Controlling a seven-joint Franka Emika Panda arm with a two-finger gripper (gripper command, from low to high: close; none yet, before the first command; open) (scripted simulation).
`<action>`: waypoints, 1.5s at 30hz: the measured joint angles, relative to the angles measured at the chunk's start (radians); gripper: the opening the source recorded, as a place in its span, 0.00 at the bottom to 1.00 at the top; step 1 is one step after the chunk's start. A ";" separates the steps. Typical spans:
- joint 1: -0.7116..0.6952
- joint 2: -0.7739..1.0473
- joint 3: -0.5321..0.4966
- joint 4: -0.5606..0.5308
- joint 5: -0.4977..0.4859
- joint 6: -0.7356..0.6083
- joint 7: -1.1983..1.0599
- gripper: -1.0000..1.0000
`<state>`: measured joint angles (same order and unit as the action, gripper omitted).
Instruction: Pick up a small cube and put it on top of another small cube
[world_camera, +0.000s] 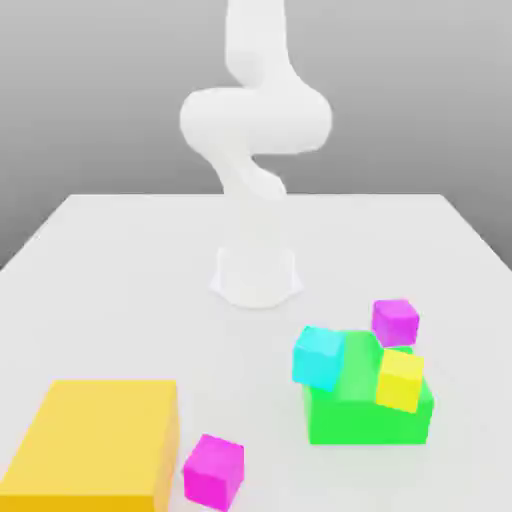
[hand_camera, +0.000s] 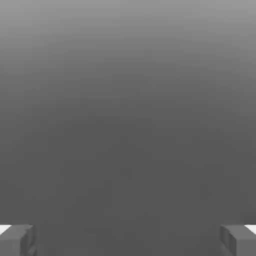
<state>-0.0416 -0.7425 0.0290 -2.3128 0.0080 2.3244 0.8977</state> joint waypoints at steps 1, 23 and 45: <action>-0.017 0.025 0.013 -0.006 0.003 0.011 0.043 0.50; -0.310 0.527 0.247 -0.118 -0.052 0.226 0.990 0.50; -0.287 1.081 0.158 -0.187 -0.206 0.505 1.863 0.50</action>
<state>-0.3286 0.3389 0.1871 -2.4996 -0.1980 2.8291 2.7605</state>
